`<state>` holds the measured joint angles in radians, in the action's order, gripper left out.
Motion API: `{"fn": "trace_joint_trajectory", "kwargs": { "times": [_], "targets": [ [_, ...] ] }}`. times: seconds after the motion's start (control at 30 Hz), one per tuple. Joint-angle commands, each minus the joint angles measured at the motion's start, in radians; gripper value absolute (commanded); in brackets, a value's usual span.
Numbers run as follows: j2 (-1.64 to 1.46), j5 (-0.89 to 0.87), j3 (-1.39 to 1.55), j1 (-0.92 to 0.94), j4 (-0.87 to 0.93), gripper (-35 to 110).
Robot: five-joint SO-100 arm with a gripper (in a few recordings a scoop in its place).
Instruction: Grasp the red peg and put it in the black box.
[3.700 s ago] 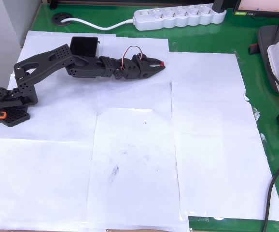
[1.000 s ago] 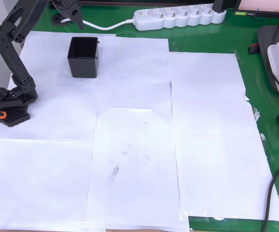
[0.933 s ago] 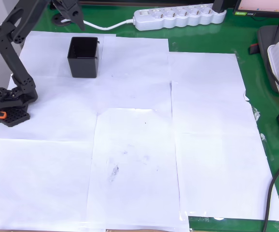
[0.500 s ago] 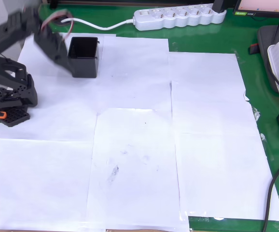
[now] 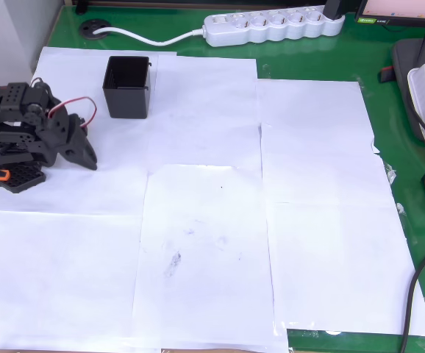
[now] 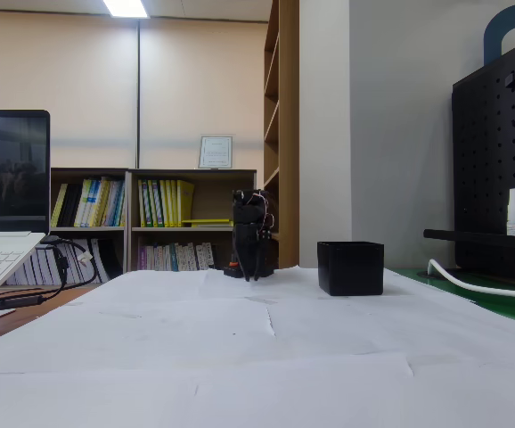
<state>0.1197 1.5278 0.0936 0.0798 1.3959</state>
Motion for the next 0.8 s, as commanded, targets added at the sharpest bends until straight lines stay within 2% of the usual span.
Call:
{"fn": "trace_joint_trajectory", "kwargs": {
  "times": [0.0, 0.77],
  "targets": [
    [0.029, -0.048, 0.011, 0.028, 0.077, 0],
    [0.064, -0.043, 0.011, 0.023, 0.097, 1]
  ]
}}
